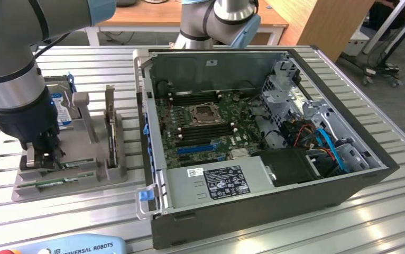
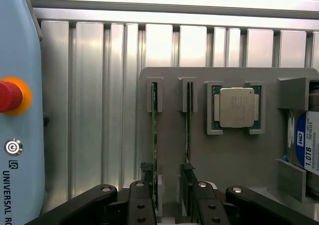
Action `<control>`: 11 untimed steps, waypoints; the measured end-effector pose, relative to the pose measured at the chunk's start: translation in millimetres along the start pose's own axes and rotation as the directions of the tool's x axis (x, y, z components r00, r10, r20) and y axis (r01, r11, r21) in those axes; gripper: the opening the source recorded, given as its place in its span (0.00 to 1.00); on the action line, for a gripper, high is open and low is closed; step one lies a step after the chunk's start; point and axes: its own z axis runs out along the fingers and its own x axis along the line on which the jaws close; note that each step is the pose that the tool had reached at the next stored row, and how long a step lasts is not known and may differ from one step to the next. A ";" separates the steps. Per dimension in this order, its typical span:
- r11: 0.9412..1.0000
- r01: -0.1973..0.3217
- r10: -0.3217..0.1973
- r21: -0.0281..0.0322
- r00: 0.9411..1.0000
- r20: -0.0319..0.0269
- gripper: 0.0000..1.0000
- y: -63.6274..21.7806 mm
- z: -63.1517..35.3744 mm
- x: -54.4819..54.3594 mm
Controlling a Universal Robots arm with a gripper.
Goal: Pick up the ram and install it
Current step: 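Pick up the ram and move it above insertion slot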
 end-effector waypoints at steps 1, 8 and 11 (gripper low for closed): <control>1.000 0.000 0.000 0.000 1.000 0.000 0.36 0.0 0.1 0.1; 1.000 0.000 0.000 0.000 1.000 0.000 0.36 0.0 0.0 5.4; 1.000 0.000 0.000 0.000 1.000 0.000 0.36 0.1 0.0 5.7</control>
